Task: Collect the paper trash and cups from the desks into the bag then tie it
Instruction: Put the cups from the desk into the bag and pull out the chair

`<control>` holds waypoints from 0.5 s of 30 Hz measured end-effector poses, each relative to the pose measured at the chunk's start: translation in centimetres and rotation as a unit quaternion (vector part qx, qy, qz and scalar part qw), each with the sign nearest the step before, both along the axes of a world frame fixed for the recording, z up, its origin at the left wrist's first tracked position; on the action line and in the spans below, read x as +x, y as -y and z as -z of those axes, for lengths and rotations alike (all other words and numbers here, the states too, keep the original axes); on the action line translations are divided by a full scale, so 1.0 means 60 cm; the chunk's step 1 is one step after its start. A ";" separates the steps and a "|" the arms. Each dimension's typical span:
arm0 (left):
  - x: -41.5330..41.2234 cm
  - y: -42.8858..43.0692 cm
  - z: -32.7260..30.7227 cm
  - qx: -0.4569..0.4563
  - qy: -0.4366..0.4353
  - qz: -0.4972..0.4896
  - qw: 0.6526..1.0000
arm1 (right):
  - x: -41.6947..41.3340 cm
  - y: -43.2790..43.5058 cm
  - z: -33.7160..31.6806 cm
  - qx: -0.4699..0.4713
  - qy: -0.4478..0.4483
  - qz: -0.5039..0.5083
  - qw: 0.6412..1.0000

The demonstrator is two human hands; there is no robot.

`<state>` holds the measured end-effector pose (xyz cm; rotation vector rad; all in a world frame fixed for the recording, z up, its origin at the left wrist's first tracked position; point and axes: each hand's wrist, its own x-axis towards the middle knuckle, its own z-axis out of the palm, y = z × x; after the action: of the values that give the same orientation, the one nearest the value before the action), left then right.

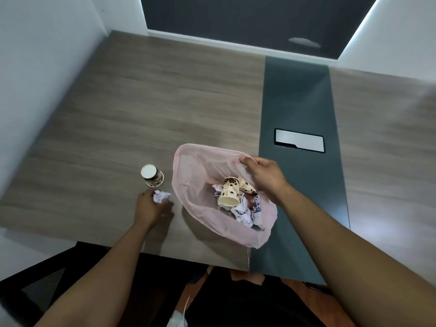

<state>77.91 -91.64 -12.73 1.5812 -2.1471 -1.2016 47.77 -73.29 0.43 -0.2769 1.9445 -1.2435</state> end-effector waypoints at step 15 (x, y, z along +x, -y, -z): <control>-0.163 -0.089 -0.135 -0.129 -0.138 0.369 0.910 | 0.006 0.036 -0.038 -0.053 0.038 0.021 0.998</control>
<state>68.12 -86.33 -4.64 0.4365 -2.6343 -1.1456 48.10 -75.45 2.71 -0.2388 1.8312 -1.3674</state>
